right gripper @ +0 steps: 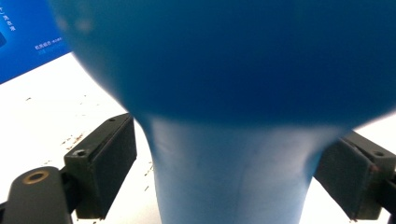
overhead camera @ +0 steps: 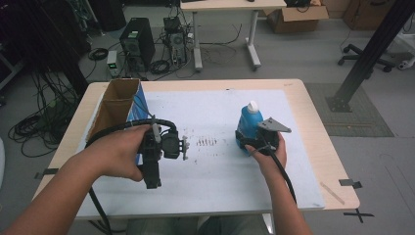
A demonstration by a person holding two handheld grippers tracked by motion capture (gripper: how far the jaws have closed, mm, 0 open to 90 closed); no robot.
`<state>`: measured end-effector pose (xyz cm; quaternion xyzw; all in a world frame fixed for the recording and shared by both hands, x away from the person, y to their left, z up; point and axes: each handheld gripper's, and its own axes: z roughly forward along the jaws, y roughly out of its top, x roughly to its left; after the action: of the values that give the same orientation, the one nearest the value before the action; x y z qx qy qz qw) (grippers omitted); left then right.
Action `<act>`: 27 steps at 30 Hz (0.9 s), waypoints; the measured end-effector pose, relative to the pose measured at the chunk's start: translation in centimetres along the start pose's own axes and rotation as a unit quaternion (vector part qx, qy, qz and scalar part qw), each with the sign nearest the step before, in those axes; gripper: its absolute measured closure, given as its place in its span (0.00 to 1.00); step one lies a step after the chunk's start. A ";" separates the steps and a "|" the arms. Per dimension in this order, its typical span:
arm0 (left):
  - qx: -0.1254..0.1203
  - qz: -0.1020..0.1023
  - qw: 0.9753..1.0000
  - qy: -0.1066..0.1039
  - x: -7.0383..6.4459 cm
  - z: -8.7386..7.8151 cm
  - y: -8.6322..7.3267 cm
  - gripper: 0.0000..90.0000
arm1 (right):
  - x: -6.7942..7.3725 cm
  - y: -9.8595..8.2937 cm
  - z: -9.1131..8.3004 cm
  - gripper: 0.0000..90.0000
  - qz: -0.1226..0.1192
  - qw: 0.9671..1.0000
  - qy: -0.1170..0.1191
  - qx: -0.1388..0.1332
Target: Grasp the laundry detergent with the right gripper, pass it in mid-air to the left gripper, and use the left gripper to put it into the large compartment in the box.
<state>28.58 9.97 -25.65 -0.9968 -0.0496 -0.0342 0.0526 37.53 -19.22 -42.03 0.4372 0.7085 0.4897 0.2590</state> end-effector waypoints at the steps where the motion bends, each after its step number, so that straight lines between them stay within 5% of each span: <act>1: 0.000 0.000 1.000 0.000 0.0 0.0 0.0 0.00 | 0.0 0.0 0.0 0.16 0.000 1.000 0.001 -0.001; 27: 0.002 -0.004 1.000 -0.002 0.3 0.2 -0.1 0.00 | 0.0 -0.6 0.0 0.37 -0.011 1.000 -0.011 -0.007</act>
<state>28.89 10.10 -25.82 -0.9966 -0.0534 -0.0324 0.0546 37.37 -19.32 -42.56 0.4327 0.7074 0.4867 0.2749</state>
